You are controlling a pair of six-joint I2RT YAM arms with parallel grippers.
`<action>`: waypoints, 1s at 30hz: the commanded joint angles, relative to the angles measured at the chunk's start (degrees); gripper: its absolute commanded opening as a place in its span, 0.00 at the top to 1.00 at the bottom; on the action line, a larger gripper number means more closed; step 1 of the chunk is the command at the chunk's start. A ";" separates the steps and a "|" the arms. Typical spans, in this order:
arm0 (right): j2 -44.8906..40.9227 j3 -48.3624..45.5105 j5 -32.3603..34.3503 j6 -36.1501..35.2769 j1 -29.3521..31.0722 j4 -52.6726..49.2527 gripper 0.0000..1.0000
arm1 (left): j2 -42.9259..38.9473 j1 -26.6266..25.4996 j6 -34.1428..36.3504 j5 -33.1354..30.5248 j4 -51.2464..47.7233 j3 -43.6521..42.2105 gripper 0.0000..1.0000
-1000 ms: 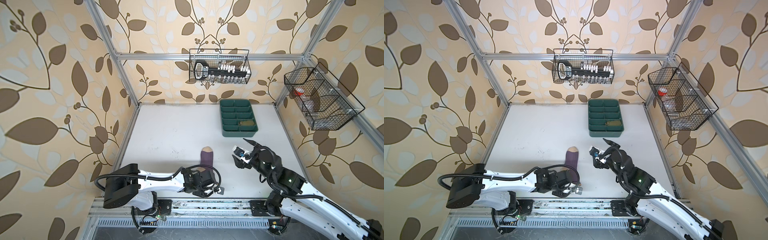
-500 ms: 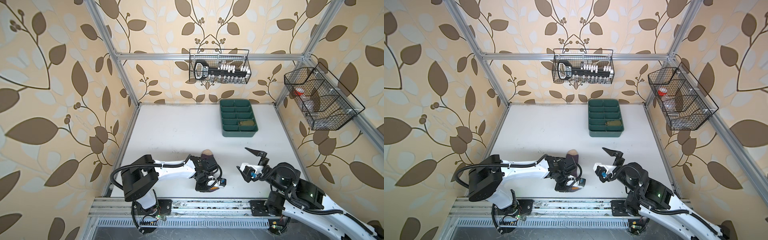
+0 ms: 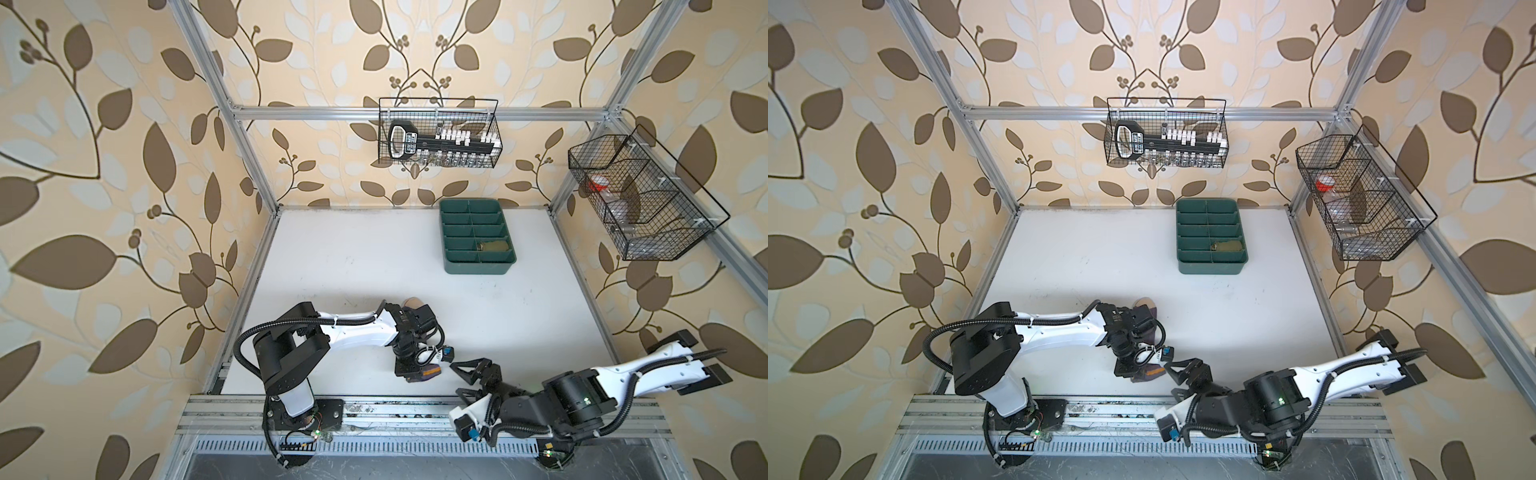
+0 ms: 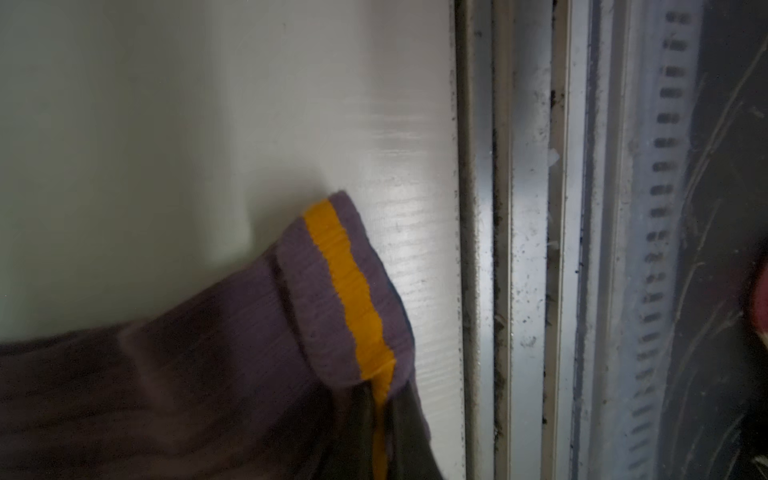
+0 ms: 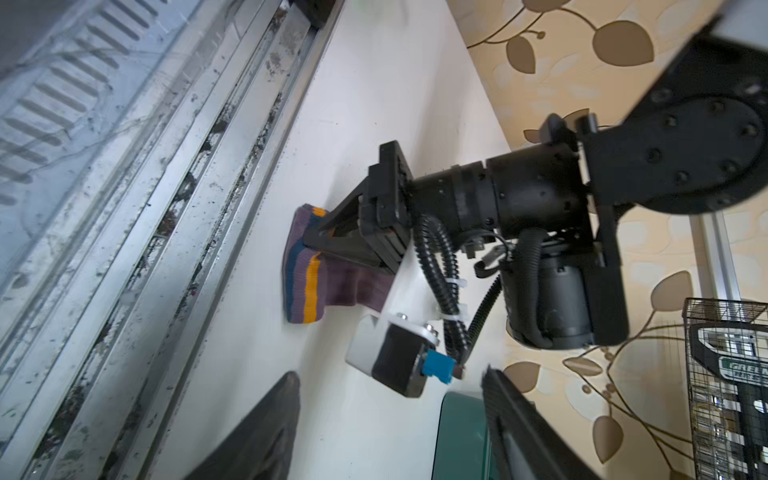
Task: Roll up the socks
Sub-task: 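Bring the right gripper back and pinch the roll beside the left gripper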
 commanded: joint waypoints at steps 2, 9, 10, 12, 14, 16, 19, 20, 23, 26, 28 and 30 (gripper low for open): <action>6.21 -4.10 3.47 4.11 1.07 11.29 0.33 | 0.72 0.67 -0.45 1.25 -1.29 1.22 1.00; 22.51 -9.31 -0.02 5.48 -4.51 29.67 0.36 | -1.43 0.68 -0.51 0.83 -0.27 -0.28 1.00; 24.67 -8.91 -0.18 6.38 -5.92 30.75 0.36 | -1.77 0.67 -0.61 0.75 -0.17 -0.53 1.00; 27.93 -8.80 -0.99 7.30 -8.61 33.16 0.36 | -2.14 0.67 -0.65 0.66 0.00 -0.81 1.00; 30.48 -9.42 -1.58 7.13 -10.34 36.49 0.36 | -2.35 0.69 -0.69 0.56 -0.01 -0.90 1.00; 32.67 -9.62 -2.63 6.90 -12.25 38.60 0.36 | -2.52 0.71 -0.70 0.55 0.17 -1.07 1.00; 35.84 -10.28 -3.63 6.25 -14.42 41.87 0.35 | -2.79 0.68 -0.64 0.55 0.27 -1.17 1.00; 36.91 -10.56 -3.87 6.02 -15.03 42.87 0.36 | -2.87 0.69 -0.63 0.63 0.19 -1.25 1.00; 40.02 -10.74 -3.36 5.19 -16.14 44.69 0.35 | -3.26 0.68 -0.68 0.55 0.30 -1.51 1.00; 42.36 -10.33 -3.40 4.53 -17.69 44.77 0.37 | -3.39 0.67 -0.58 0.55 0.39 -1.61 1.00; 43.49 -10.38 -3.18 3.69 -18.62 45.07 0.37 | -3.37 0.69 -0.59 0.64 0.25 -1.61 1.00; 44.68 -10.28 -3.43 2.81 -19.70 45.10 0.39 | -3.41 0.67 -0.57 0.73 0.22 -1.56 1.00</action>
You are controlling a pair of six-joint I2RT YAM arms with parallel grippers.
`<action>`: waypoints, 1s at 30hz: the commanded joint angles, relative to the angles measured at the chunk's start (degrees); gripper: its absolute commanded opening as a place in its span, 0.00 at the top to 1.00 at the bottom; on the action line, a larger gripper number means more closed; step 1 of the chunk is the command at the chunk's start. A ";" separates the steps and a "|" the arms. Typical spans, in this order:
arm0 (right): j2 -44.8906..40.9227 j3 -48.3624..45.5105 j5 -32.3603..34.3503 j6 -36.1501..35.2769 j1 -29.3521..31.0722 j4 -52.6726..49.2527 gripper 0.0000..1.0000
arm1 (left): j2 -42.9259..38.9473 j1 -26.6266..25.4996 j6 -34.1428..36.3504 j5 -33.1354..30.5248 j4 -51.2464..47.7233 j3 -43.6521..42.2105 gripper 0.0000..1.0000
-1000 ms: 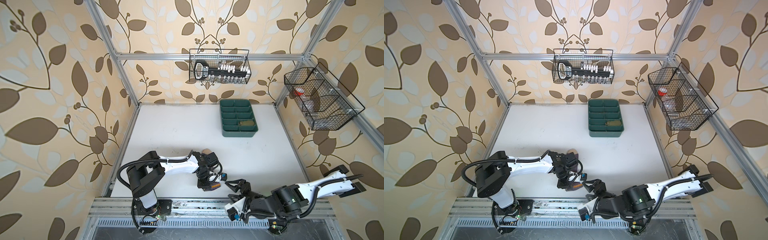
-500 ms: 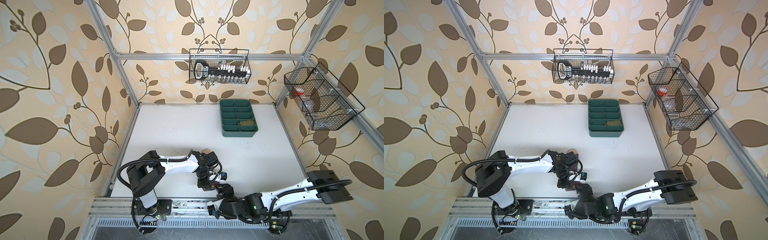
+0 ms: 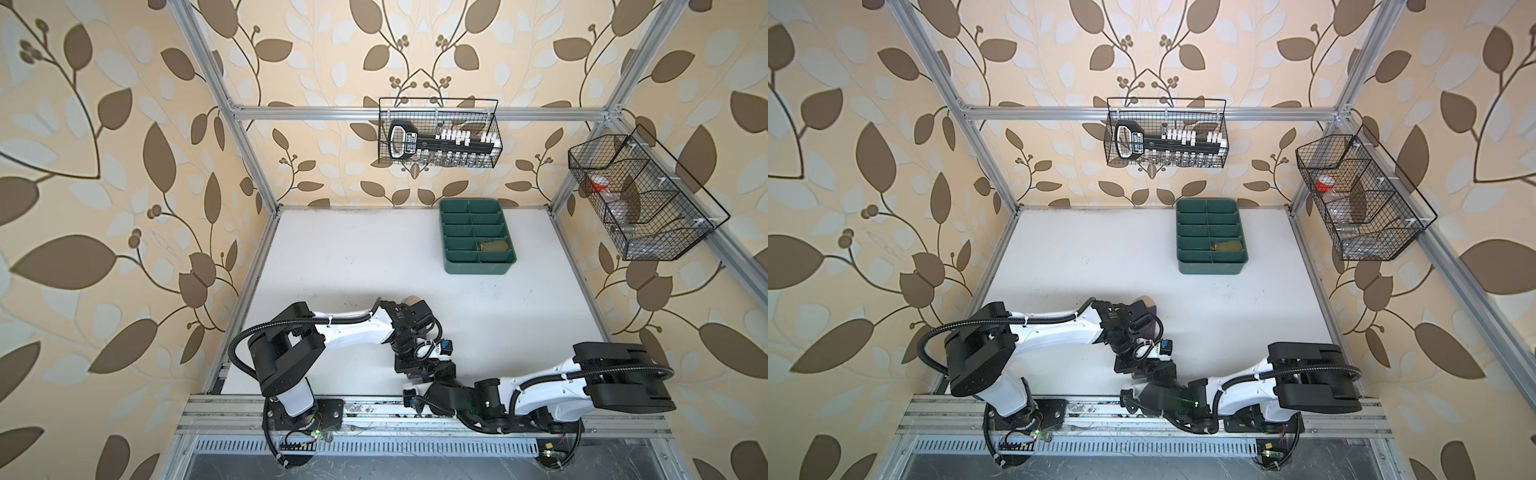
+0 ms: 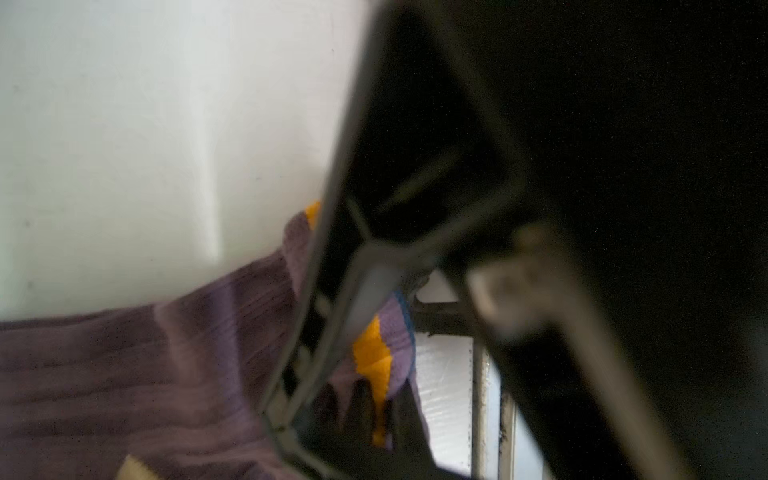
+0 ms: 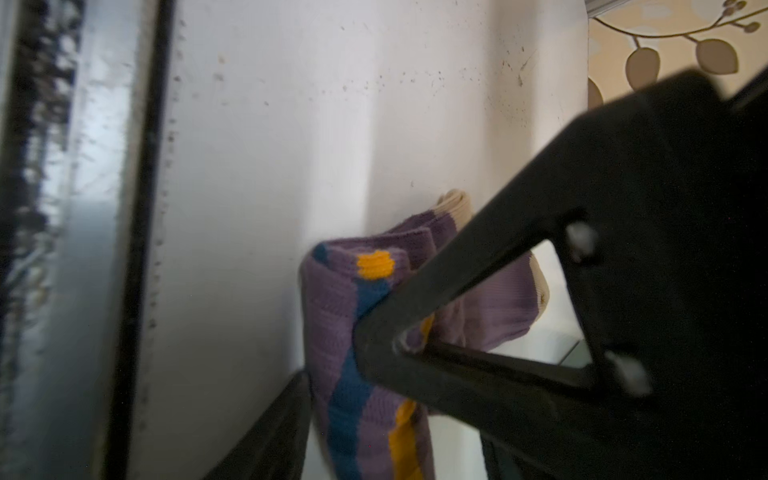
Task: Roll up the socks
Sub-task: 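Bring the right gripper back and pinch the roll beside the left gripper, then open and lift the left gripper off the roll while the right gripper holds it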
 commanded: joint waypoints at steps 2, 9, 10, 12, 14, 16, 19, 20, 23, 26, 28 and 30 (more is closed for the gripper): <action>3.71 -0.58 -2.00 -2.48 -2.09 -2.23 0.44 | -1.55 -0.41 1.04 0.59 -1.23 -0.73 1.00; 5.57 0.86 -5.65 -2.25 -2.37 -7.40 0.83 | -2.10 -0.42 0.73 0.68 -0.58 -1.08 1.00; 5.36 1.12 -6.66 -2.03 -2.39 -8.67 0.90 | -2.24 -0.38 0.56 0.56 -0.35 -1.08 1.00; 4.79 1.80 -9.52 -1.52 -2.39 -11.88 0.95 | -3.15 -0.42 -0.10 -0.19 0.40 -0.91 1.00; 3.77 2.68 -13.00 -1.39 -2.52 -15.19 0.96 | -4.94 -0.42 -0.88 -2.01 1.44 -0.91 0.83; 2.49 3.98 -16.70 -0.81 -2.94 -18.86 0.96 | -7.62 -0.42 -1.29 -5.16 3.00 -1.20 0.63; 1.40 6.55 -20.64 0.90 -4.28 -23.83 0.97 | -14.45 -0.25 -1.63 -12.81 7.73 -2.90 0.37; 1.28 7.32 -21.71 0.97 -4.84 -25.31 0.97 | -16.85 -0.01 -1.36 -16.05 9.79 -3.69 0.32; 1.18 9.21 -24.86 1.94 -6.65 -28.00 1.00 | -24.24 0.78 -0.51 -28.10 17.37 -6.79 0.17; 1.54 10.81 -27.75 1.28 -8.18 -30.09 1.00 | -32.37 1.77 2.84 -41.98 27.21 -10.56 0.01; 1.61 11.70 -28.88 0.43 -9.07 -31.04 1.00 | -37.65 3.35 5.21 -48.06 32.78 -12.42 0.01; 2.07 13.30 -31.00 0.00 -10.77 -32.64 1.00 | -42.78 6.22 6.23 -50.56 35.59 -13.03 0.01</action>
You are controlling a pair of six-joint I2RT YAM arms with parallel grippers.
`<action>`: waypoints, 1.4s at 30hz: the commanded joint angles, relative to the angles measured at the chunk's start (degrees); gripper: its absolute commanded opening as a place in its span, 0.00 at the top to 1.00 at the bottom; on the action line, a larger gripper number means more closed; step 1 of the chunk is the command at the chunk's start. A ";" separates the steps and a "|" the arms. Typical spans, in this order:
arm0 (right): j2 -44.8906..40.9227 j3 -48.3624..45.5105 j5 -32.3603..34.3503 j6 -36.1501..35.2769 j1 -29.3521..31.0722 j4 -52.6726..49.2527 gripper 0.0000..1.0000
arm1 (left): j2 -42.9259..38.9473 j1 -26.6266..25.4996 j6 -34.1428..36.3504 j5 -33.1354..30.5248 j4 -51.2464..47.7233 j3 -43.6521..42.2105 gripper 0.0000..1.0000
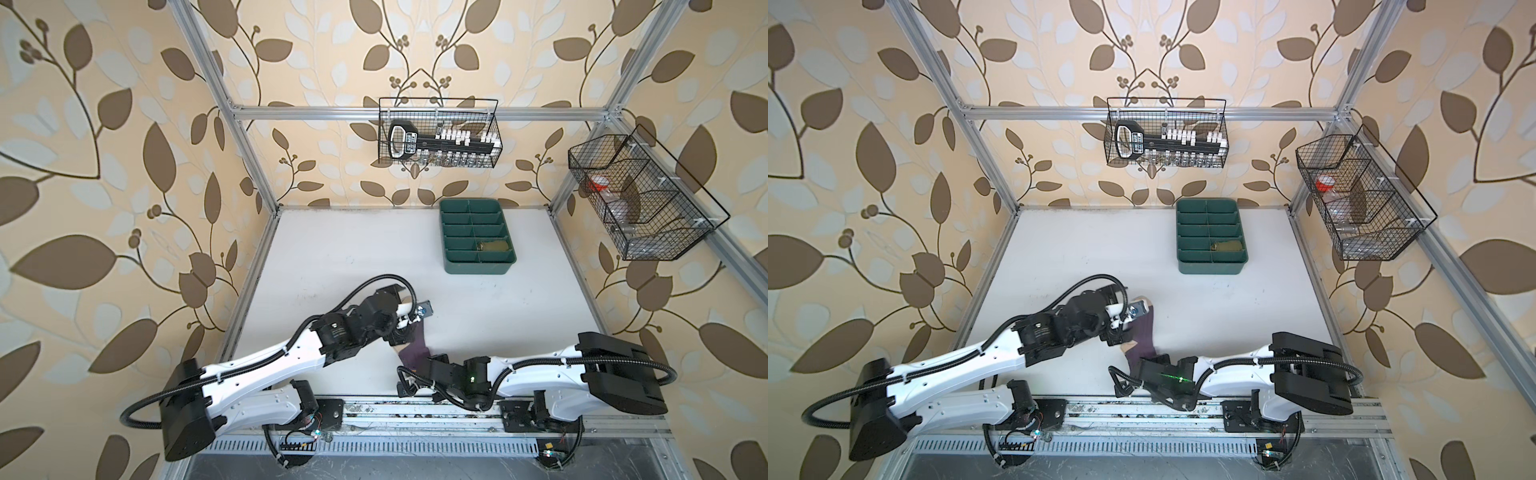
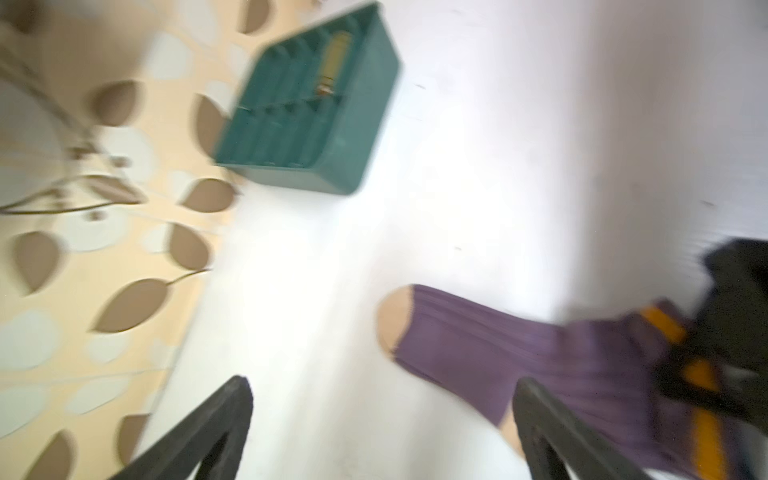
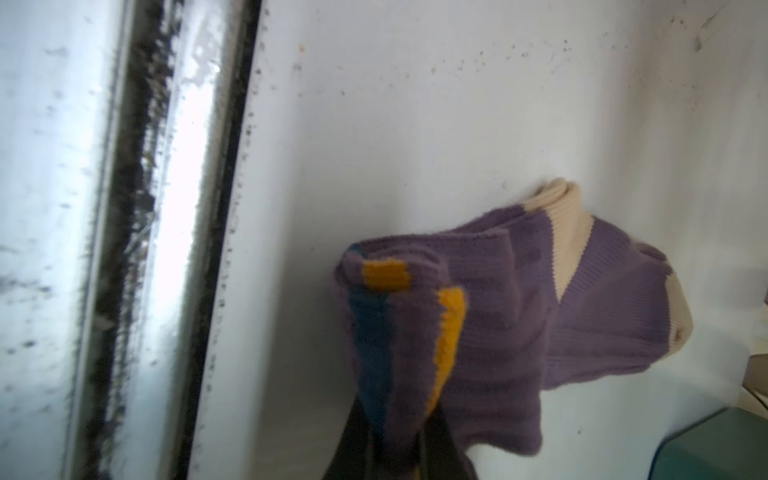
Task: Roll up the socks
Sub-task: 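Open and lift the left gripper off the roll while the right gripper holds it, then reach the left gripper across and grasp the roll beside the right gripper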
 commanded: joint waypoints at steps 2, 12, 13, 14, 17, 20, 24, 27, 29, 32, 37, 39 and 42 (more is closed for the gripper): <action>2.37 3.34 -11.84 -0.48 -3.53 -11.45 1.00 | -9.14 5.84 1.35 -13.07 11.42 -0.37 0.01; 15.20 20.66 -40.67 -1.51 -18.65 -31.50 1.00 | -16.71 8.52 3.47 5.07 -18.51 12.29 0.09; 16.74 22.22 -42.45 -1.74 -19.96 -32.98 1.00 | -16.76 8.49 4.95 7.34 -20.65 12.93 0.10; 18.47 23.82 -44.42 -2.01 -21.19 -34.56 1.00 | -16.67 8.45 6.74 9.23 -22.46 13.41 0.12; 22.75 28.38 -47.53 -2.80 -24.05 -38.01 1.00 | -16.63 6.81 10.37 10.39 -24.77 12.90 0.12; 25.68 31.64 -48.46 -4.48 -25.71 -40.19 1.00 | -16.52 1.51 14.31 6.64 -24.52 9.77 0.12; 29.00 36.16 -48.91 -5.93 -27.43 -42.43 1.00 | -13.22 -12.93 19.62 -9.27 -20.58 2.47 0.12; 30.59 38.21 -48.82 -6.28 -28.30 -43.03 1.00 | -8.86 -22.04 19.58 -18.49 -15.55 -3.16 0.12; 31.28 38.59 -48.86 -6.33 -28.64 -42.88 1.00 | -5.49 -26.26 15.60 -21.80 -12.73 -4.82 0.13; 31.85 39.04 -48.65 -6.40 -29.00 -42.72 1.00 | -0.45 -30.84 6.90 -24.37 -10.42 -5.15 0.14; 32.80 39.81 -48.82 -7.02 -29.59 -42.76 1.00 | 6.74 -34.65 -0.91 -27.21 -8.06 -7.08 0.17; 33.15 40.20 -48.30 -6.56 -30.16 -43.00 1.00 | 9.04 -34.71 -2.22 -28.71 -7.02 -8.72 0.19; 32.88 39.74 -48.25 -6.54 -30.75 -42.75 1.00 | 10.22 -34.65 -4.00 -27.58 -6.16 -10.14 0.20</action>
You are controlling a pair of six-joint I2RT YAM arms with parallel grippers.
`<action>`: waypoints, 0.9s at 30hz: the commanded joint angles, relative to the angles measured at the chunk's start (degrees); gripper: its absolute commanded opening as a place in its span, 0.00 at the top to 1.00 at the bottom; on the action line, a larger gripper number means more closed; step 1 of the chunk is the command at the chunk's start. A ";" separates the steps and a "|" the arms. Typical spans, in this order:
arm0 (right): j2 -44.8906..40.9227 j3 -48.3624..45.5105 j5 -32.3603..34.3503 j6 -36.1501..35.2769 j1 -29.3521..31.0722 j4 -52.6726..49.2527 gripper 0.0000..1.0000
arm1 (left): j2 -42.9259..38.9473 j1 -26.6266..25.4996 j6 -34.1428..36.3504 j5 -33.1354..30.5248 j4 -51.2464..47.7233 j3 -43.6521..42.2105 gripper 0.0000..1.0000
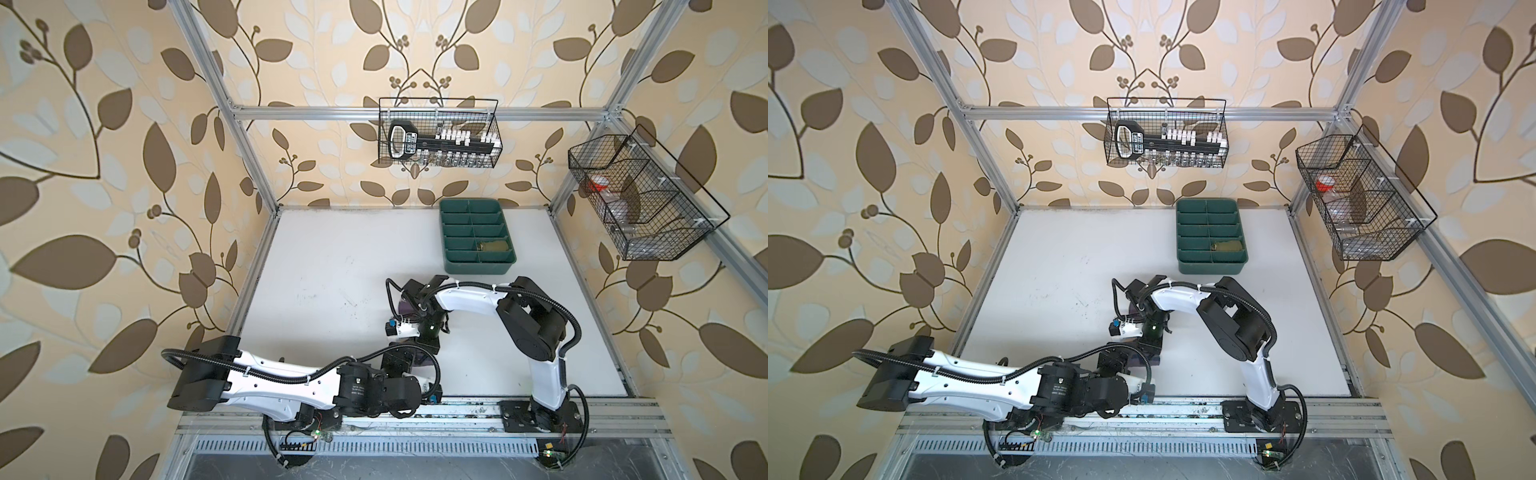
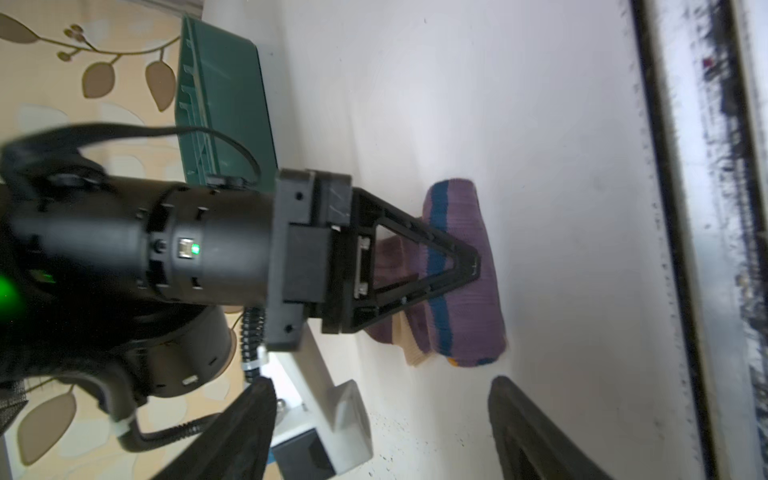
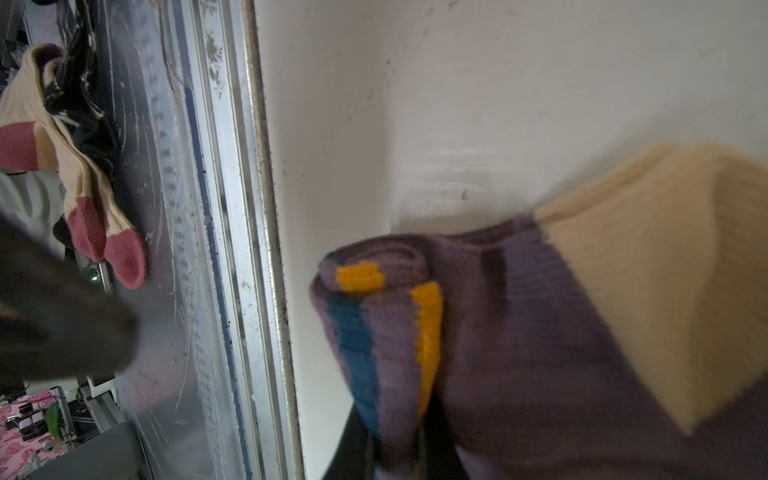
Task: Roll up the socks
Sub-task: 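Reach the left gripper across and grasp the roll beside the right gripper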
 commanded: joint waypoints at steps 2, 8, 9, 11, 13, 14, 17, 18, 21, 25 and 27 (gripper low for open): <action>1.30 -0.34 1.33 -1.66 -1.23 1.12 1.00 | 0.32 -0.10 -6.37 -2.01 3.67 -1.81 0.22; 0.23 -1.50 0.47 -1.53 -1.89 1.79 1.00 | 2.51 6.29 -5.78 4.72 5.81 -1.75 0.35; 0.09 -1.50 0.13 -1.64 -1.88 1.91 1.00 | 3.13 7.42 -5.41 5.88 6.59 -1.42 0.36; 0.03 -1.50 -0.60 -1.67 -1.90 2.31 1.00 | 4.45 8.46 -4.85 8.80 7.94 -0.93 0.38; 0.31 -1.16 -0.93 -1.90 -1.92 2.34 1.00 | 6.26 8.62 -3.50 12.52 8.31 -0.60 0.40; 0.46 -1.05 -0.89 -1.95 -1.89 2.24 1.00 | 7.22 8.62 -3.23 13.86 7.99 -0.20 0.41; 0.73 -0.74 -0.37 -2.03 -1.80 1.70 1.00 | 10.61 8.62 -3.44 15.79 7.37 0.99 0.47; 0.70 -0.97 -0.49 -2.05 -1.89 1.74 1.00 | 11.61 8.62 -3.64 15.91 7.60 1.18 0.49; 0.33 -1.41 -0.68 -2.10 -2.03 1.92 1.00 | 13.42 8.62 -3.74 16.08 9.54 0.99 0.52; 0.30 -1.14 -1.05 -2.19 -1.98 1.26 1.00 | 16.86 9.53 -3.90 14.51 11.79 1.11 0.60; 0.22 -1.07 -1.44 -2.44 -1.98 1.01 1.00 | 18.00 10.43 -4.36 13.92 12.16 1.29 0.66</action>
